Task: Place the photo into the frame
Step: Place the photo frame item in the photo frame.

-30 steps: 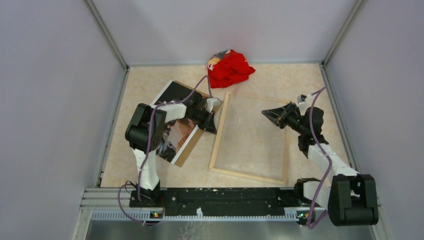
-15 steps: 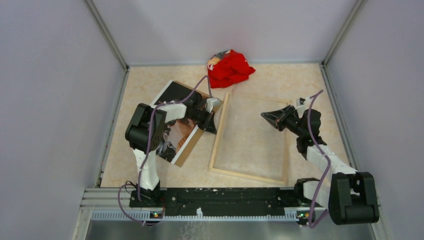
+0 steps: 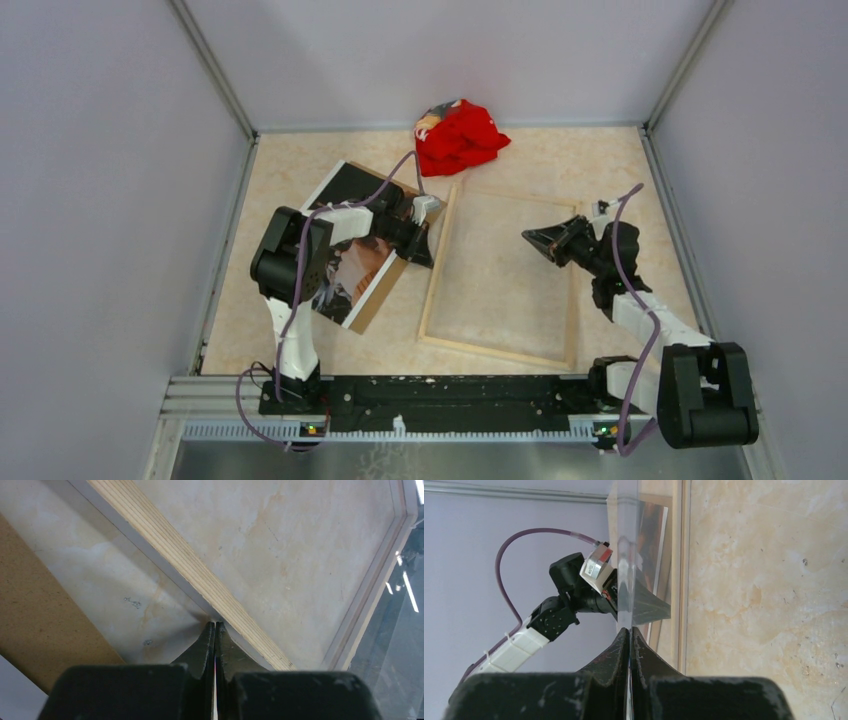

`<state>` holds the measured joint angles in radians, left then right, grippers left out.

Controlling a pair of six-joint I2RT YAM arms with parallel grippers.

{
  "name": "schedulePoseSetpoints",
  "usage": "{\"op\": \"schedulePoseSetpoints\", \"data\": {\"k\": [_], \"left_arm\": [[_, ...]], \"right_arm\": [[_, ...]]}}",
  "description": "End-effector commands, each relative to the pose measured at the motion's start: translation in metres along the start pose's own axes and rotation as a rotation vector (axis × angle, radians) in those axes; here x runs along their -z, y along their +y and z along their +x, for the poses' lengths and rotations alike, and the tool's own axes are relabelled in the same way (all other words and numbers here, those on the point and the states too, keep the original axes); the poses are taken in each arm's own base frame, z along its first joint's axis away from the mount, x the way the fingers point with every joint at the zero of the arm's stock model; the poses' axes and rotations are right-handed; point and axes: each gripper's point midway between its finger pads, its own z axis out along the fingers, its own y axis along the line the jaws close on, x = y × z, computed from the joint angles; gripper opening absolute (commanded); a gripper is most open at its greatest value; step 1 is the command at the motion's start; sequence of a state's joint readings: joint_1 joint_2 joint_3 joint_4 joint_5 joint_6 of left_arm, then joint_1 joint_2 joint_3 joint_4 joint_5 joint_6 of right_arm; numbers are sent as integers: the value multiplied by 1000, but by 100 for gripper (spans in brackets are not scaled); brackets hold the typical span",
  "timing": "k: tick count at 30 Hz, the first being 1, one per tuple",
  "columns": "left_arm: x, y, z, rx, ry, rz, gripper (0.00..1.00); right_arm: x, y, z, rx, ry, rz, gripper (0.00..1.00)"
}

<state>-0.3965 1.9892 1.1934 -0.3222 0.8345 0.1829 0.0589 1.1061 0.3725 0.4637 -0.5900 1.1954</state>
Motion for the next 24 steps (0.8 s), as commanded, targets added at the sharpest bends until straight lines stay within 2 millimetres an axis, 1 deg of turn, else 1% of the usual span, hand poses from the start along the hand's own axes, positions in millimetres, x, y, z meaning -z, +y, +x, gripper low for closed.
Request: {"op": "schedulePoseSetpoints", "data": {"k": [1,6,9,12,15,19,21,24], "left_arm": [[-3,-4,0,-28,4,15,0],[-4,-2,2,-26,10,14,0],[-3,-2,2,-23,12,12,0],[-2,-2,1,-26,11,13,0],[-2,-3,1,-27,12,13,0],[-1,-3,2,-29,13,12,0],[-1,-3,2,-32,13,10,0],[-1,-2,2,-34,12,8,0]], "right_arm": [[0,-6,7,41,12,10,0],[1,-19,11,40,21,33,0],[0,-24,11,53,24,54,0],[3,-34,7,92,23,111,0],[11,-37,-1,153,2,164,0],[20,-35,-10,246,-16,233,0],[25,-39,-12,272,-13,281,0],[26,-41,-13,293,-8,294,0]]}}
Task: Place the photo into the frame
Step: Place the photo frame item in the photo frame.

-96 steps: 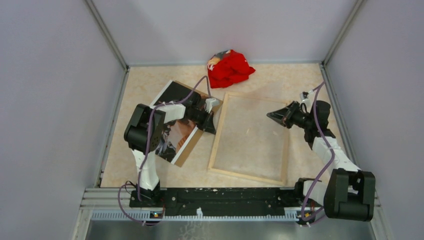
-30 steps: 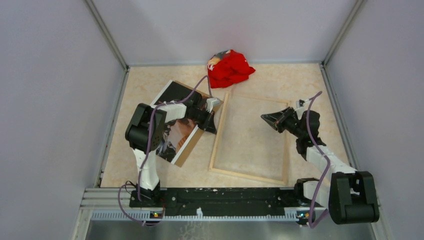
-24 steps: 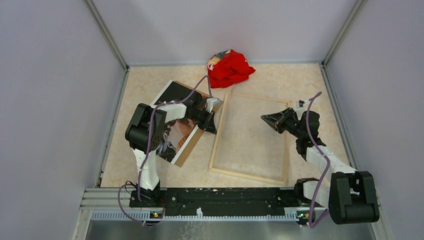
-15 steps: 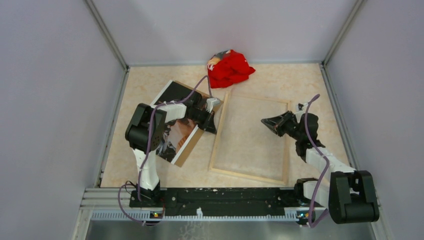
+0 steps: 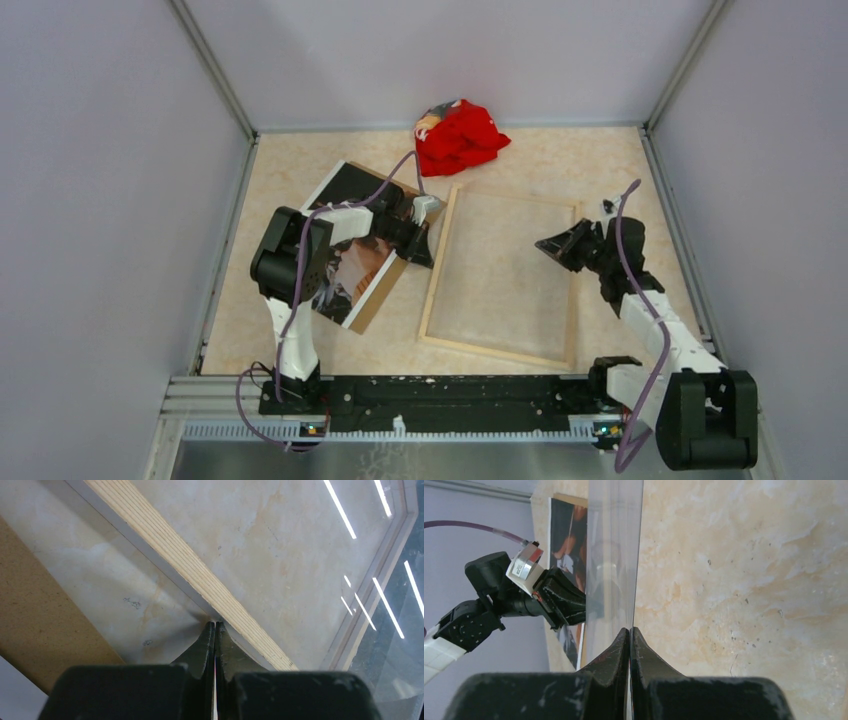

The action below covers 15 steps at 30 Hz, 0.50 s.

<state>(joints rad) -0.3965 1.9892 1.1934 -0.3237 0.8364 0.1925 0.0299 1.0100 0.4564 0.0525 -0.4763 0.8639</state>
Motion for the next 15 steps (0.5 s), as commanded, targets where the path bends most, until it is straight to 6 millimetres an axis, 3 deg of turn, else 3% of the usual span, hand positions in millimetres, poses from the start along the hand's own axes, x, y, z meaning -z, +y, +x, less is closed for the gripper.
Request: {"op": "schedulePoseSetpoints", "data": {"k": [1,15], "left_arm": [[-1,-2,2,-23,13,5,0],[0,-2,2,-28,13,1,0]], "right_arm": [[5,-5,-3,95,9,56,0],[4,-11,-8,123,3,99,0]]}}
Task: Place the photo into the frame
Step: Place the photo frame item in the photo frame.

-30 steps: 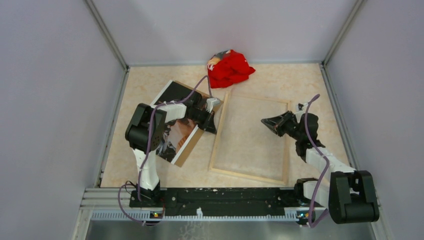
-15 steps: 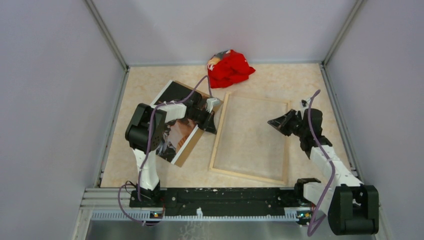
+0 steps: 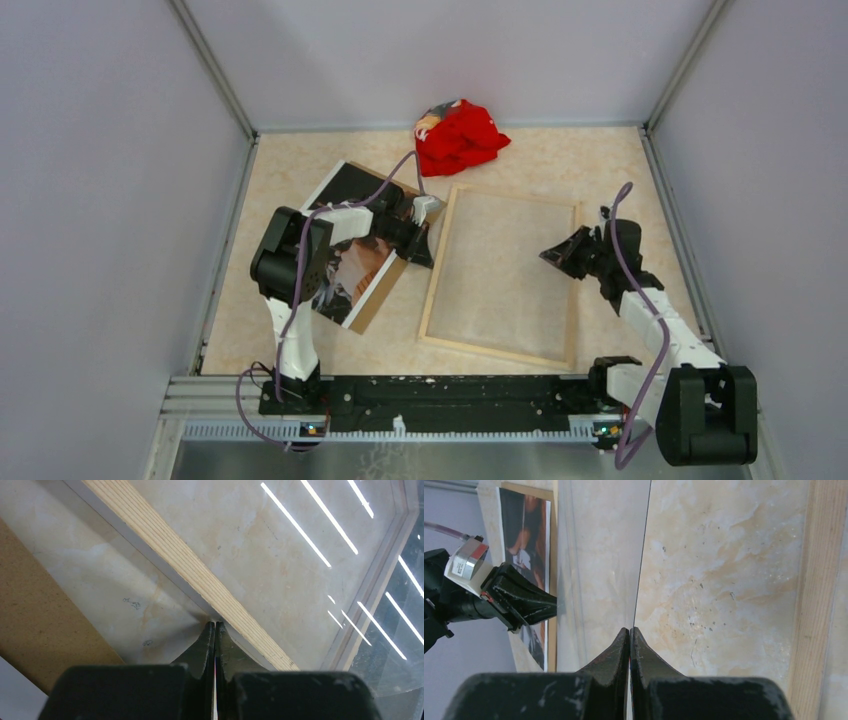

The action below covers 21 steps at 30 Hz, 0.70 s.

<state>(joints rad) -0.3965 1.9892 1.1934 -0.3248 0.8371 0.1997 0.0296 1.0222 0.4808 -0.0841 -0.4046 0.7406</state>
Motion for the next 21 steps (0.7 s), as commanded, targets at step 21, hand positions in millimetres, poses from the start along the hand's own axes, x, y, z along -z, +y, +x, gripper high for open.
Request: {"op": "schedulePoseSetpoints", "data": {"k": [21], "left_arm": [[-1,-3,5,-15,17,9,0]], "right_arm": [[-1,23,-19,79,-26,-70,0]]}}
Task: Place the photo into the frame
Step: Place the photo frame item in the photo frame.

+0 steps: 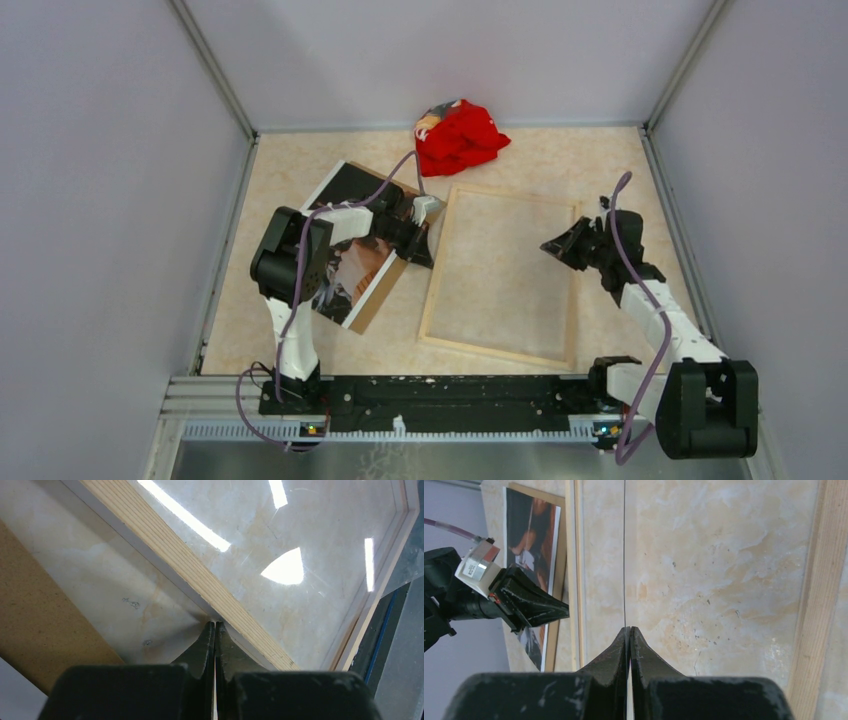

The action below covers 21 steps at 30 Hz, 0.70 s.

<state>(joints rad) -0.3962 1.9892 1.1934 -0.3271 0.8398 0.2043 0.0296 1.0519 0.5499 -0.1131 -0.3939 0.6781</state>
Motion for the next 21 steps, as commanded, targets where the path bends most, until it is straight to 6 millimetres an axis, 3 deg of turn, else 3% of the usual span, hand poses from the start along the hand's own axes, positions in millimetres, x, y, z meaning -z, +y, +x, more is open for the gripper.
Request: {"op": "schedulePoseSetpoints", "data": {"k": [1,7,16,21], "left_arm": [[-1,-3,5,-11,17,6,0],[-1,-3,4,-15,15,6,0],[0,-3,2,-19,13,5,0],[0,-3,1,-16,12,3,0]], "right_arm": [[-1,15,-4,9,-13,-83,0],[-1,19,-3,4,-39,-125,0],[-3,7,4,31,-9,-73,0],[-3,-12,10,59,34,23,24]]}}
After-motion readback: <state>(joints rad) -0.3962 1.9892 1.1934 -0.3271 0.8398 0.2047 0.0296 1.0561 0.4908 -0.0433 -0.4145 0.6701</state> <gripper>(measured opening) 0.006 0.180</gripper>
